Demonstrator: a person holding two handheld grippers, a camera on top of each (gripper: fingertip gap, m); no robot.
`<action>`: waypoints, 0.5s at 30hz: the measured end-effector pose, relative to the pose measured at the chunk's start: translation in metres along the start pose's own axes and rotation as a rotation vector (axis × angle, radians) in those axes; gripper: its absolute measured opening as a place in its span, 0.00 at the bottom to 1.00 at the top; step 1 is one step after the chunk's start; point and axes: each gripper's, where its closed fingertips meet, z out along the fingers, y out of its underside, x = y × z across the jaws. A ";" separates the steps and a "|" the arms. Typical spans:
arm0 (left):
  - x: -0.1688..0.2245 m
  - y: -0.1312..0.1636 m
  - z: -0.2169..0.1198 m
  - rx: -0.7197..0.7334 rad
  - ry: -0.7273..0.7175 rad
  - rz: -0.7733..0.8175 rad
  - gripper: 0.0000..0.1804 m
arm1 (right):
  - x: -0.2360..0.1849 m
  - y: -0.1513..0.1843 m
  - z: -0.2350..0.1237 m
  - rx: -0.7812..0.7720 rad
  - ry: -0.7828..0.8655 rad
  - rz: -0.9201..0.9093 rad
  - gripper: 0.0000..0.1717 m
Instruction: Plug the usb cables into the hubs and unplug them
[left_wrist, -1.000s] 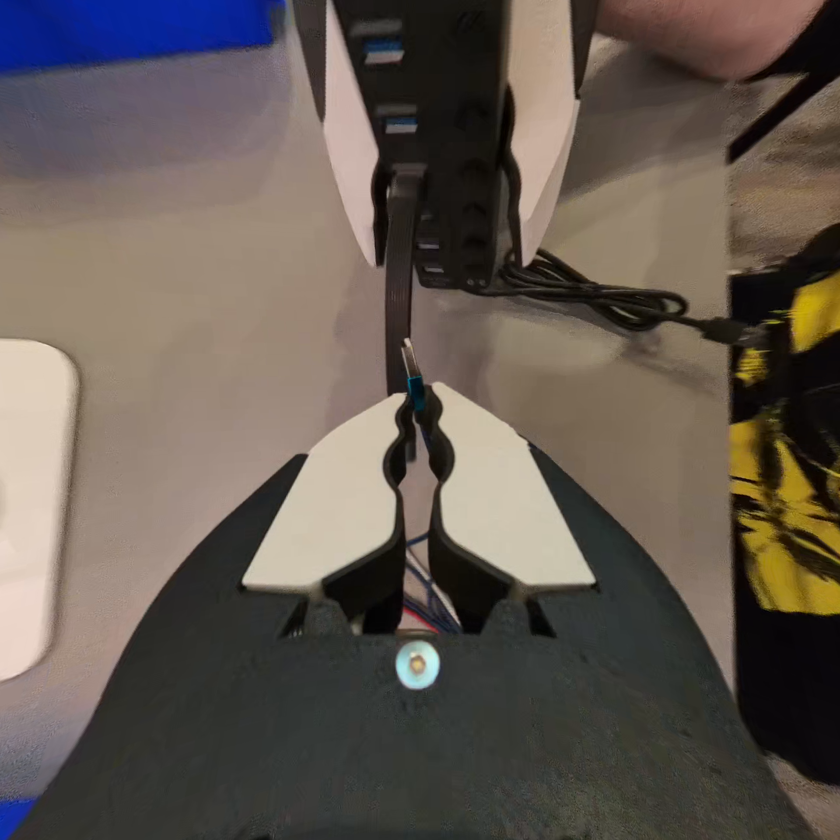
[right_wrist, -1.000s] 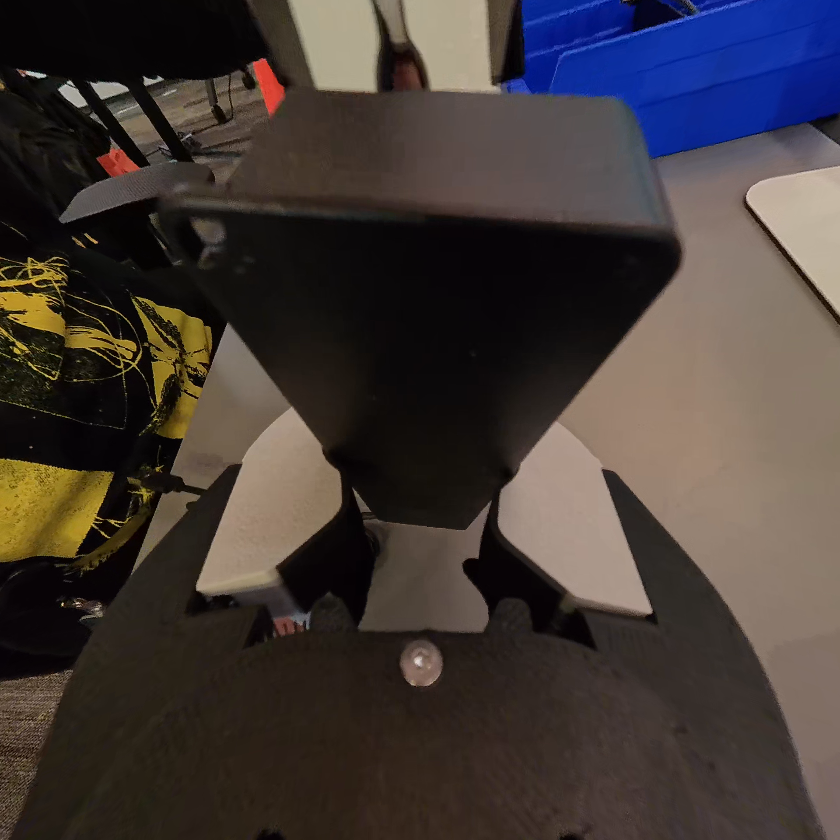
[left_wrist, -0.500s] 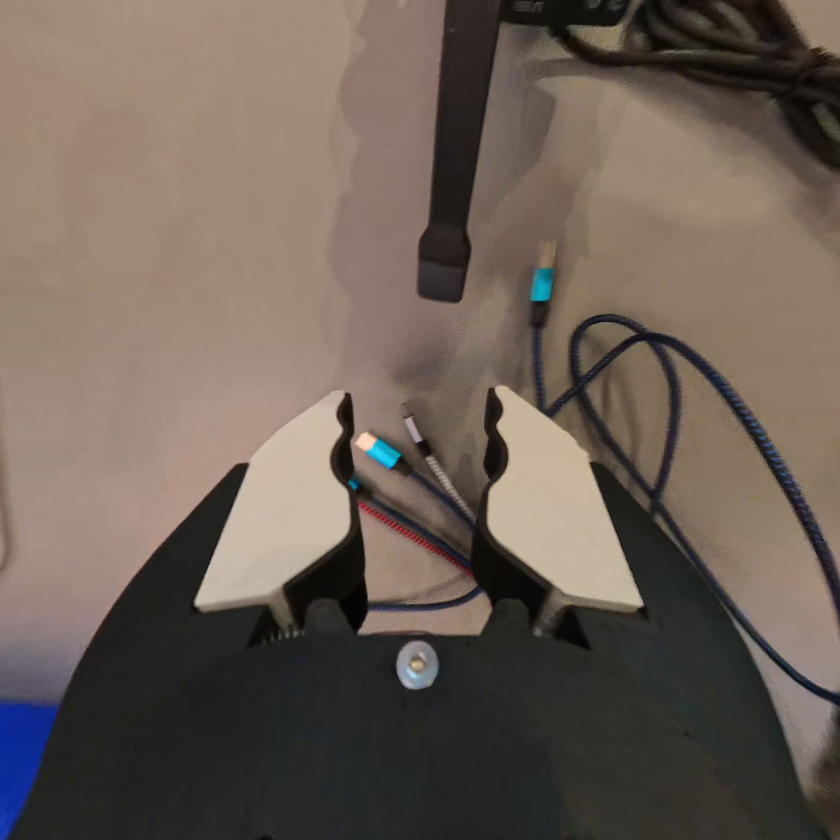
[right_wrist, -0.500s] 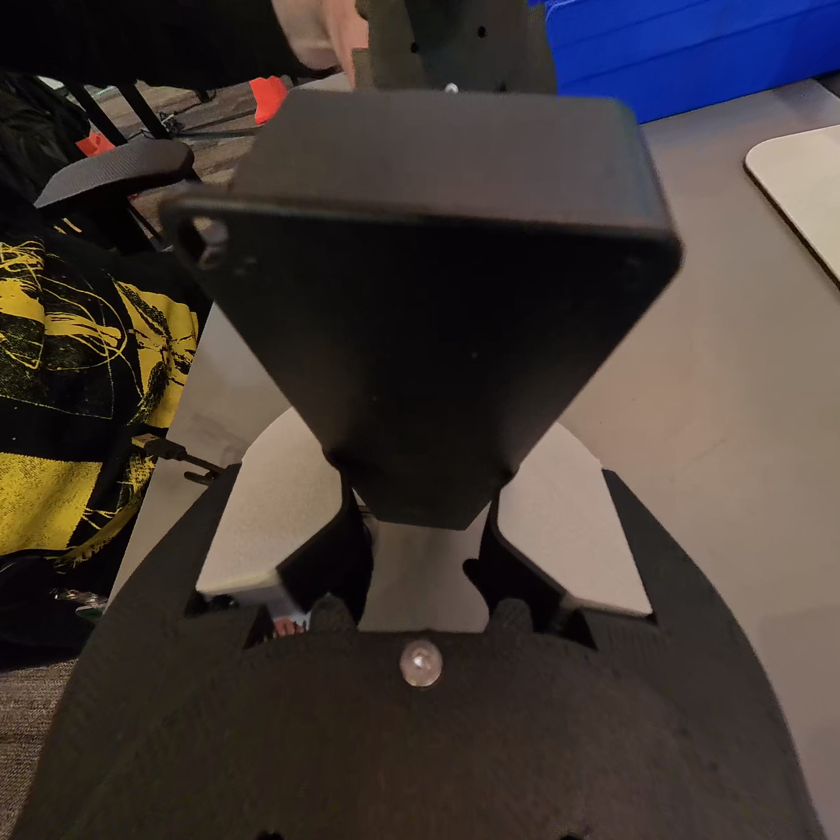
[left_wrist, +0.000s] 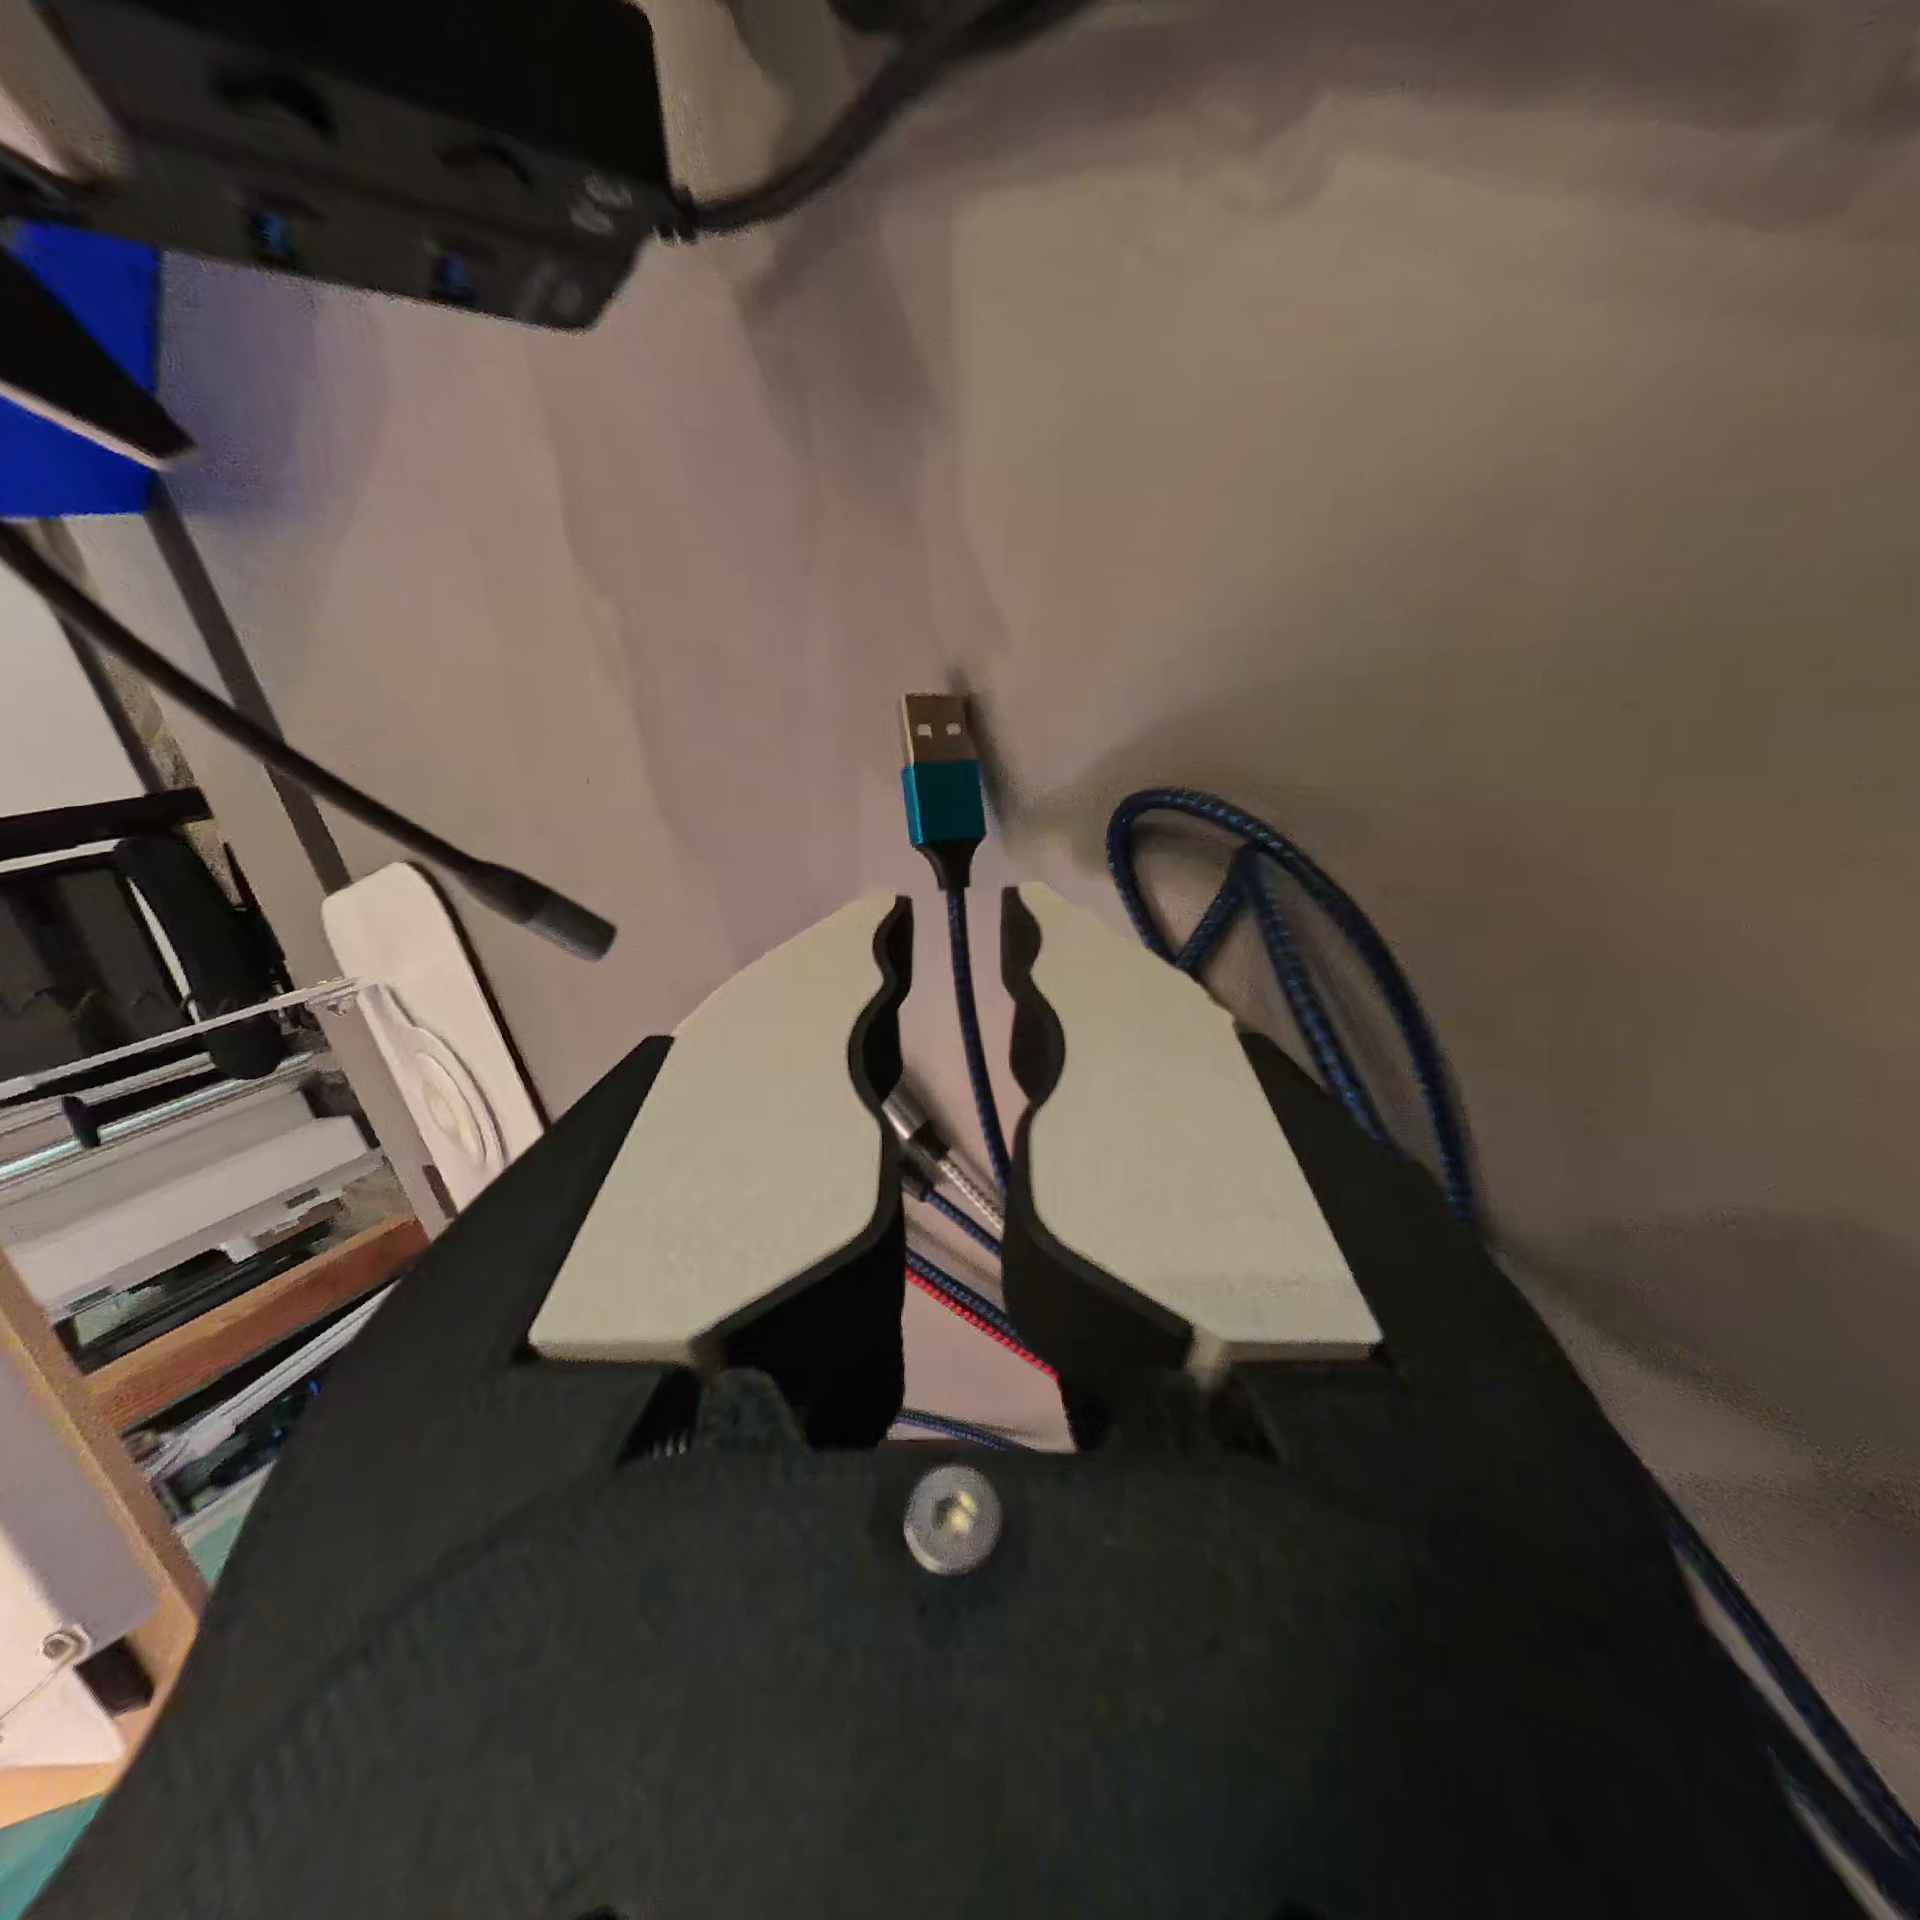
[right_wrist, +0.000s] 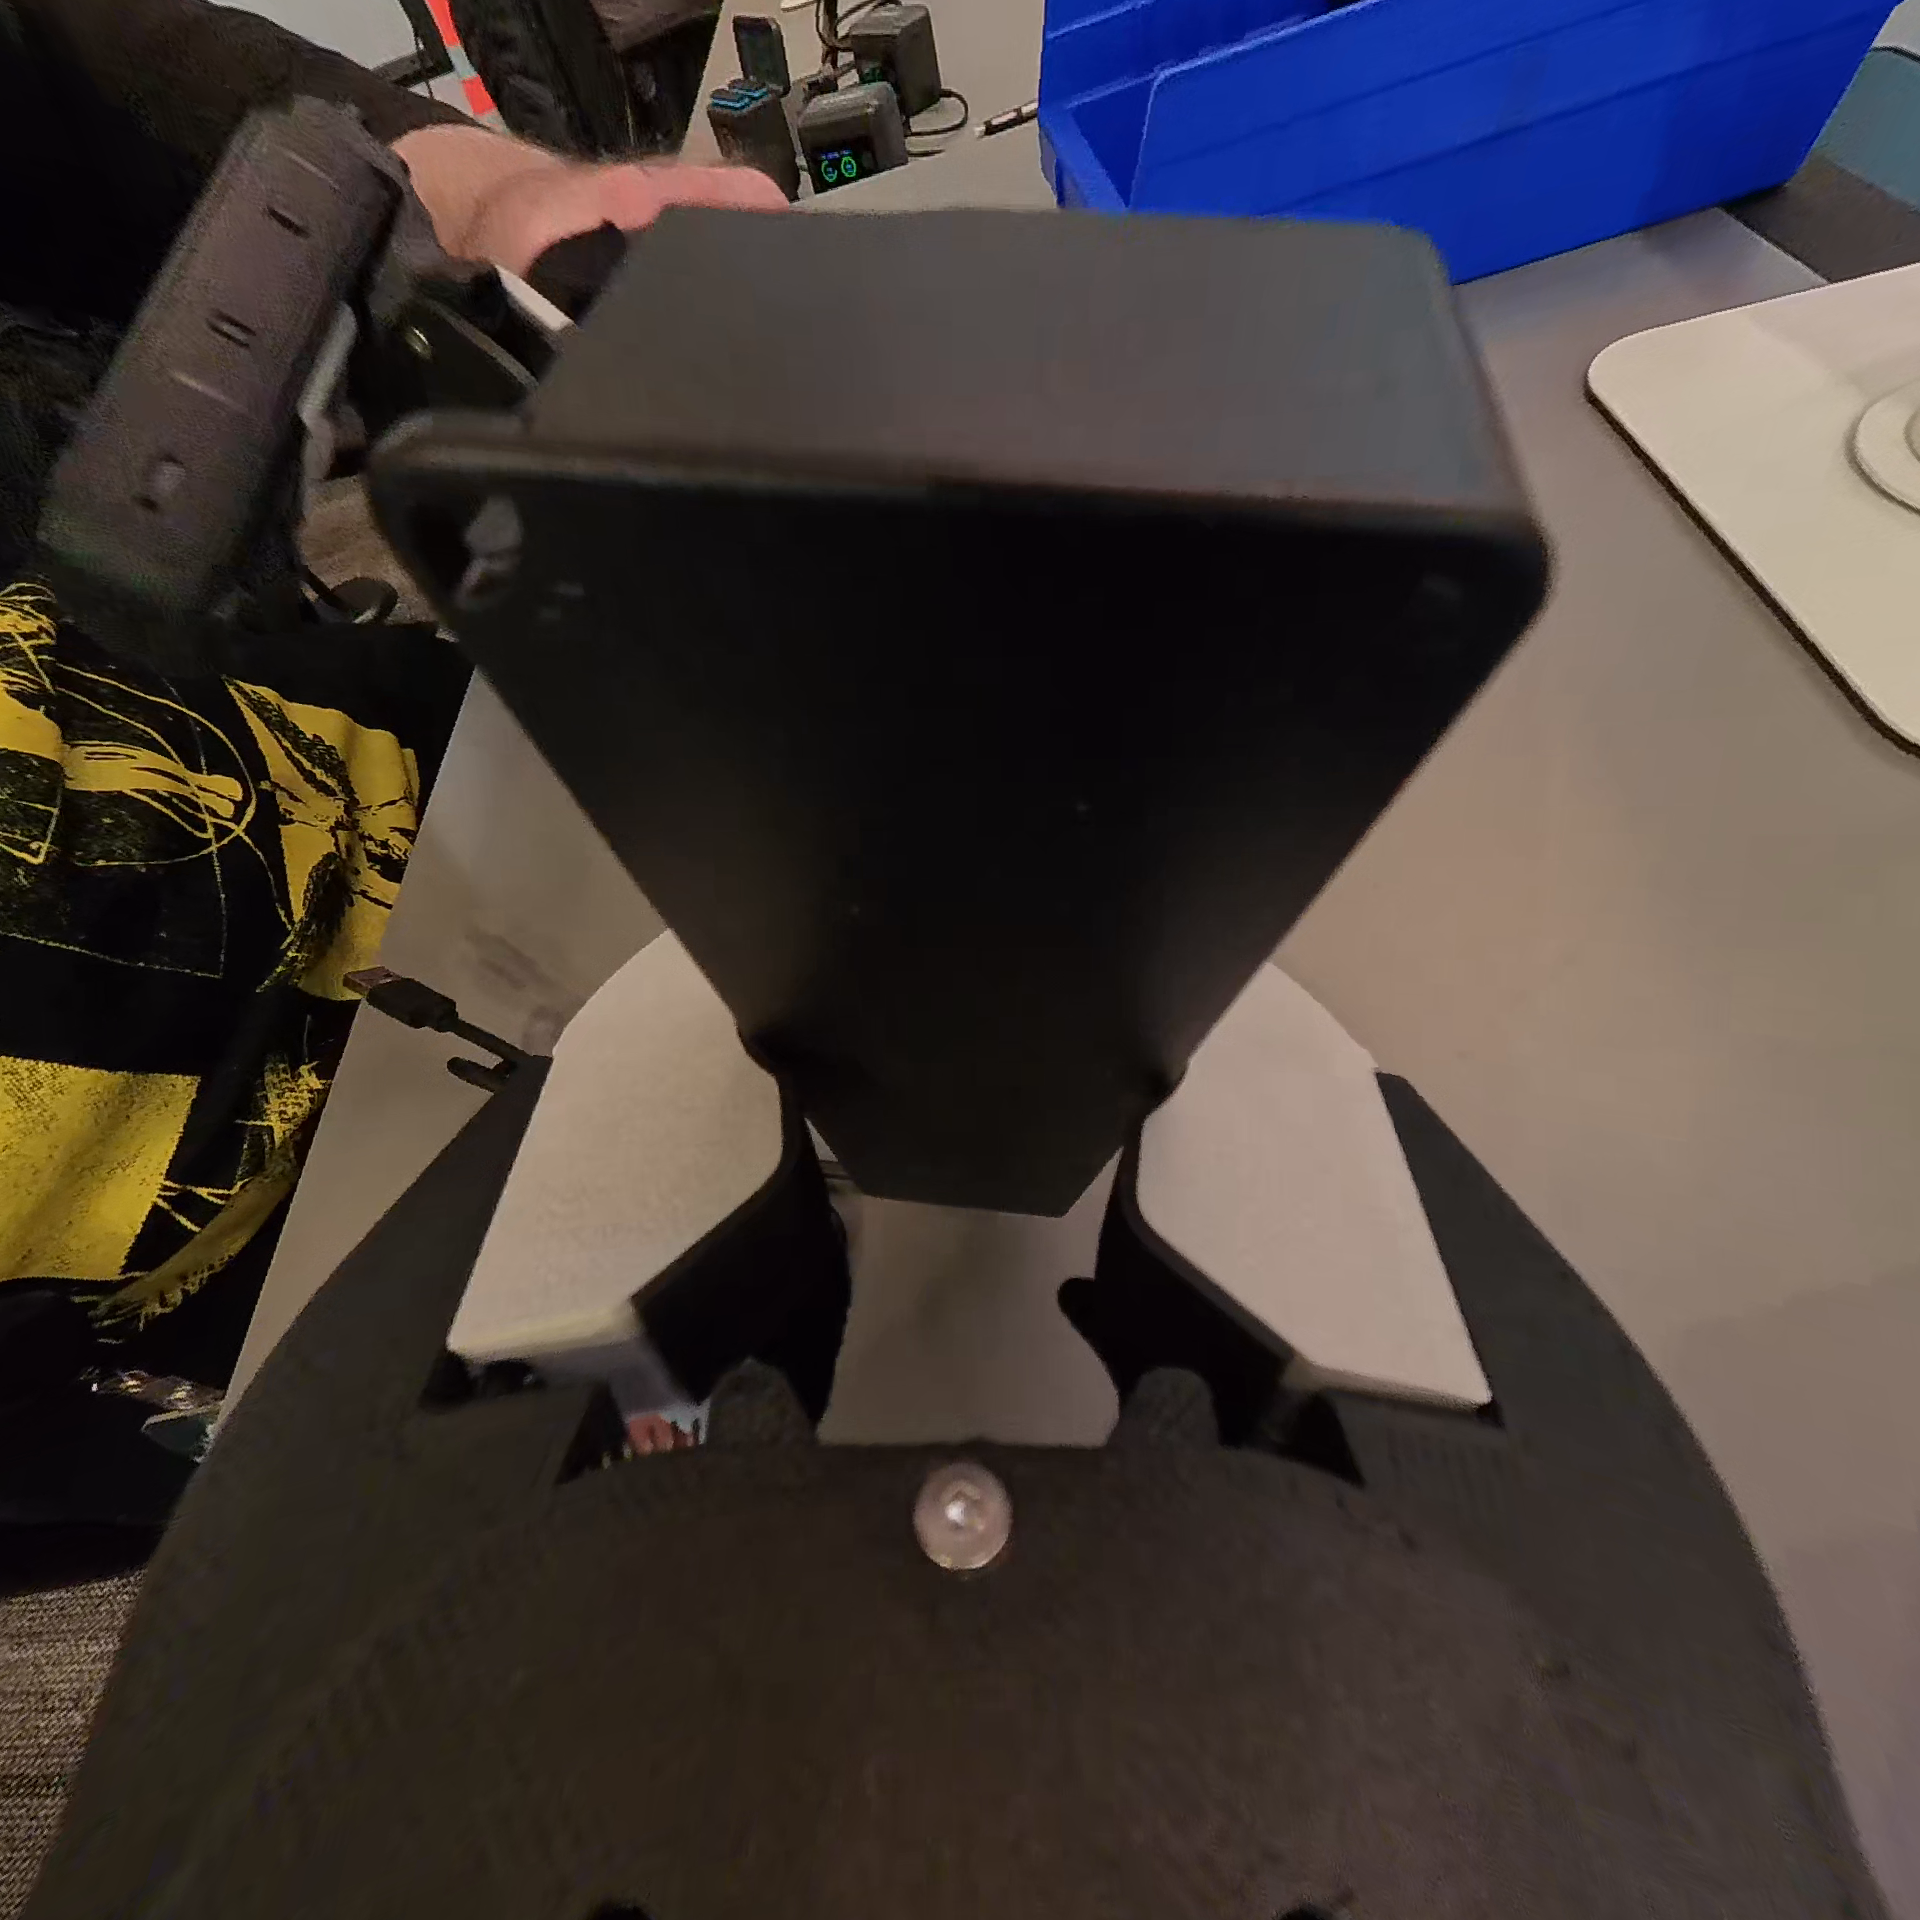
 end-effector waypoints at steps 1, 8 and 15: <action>-0.001 0.002 0.003 -0.012 -0.001 0.005 0.09 | 0.000 0.000 -0.001 0.003 0.001 0.001 0.37; -0.005 -0.008 0.015 -0.021 -0.134 0.235 0.12 | 0.001 -0.001 -0.001 0.000 0.006 -0.002 0.37; -0.015 -0.010 0.022 -0.035 -0.263 0.353 0.10 | 0.001 -0.001 0.000 0.002 0.006 -0.001 0.37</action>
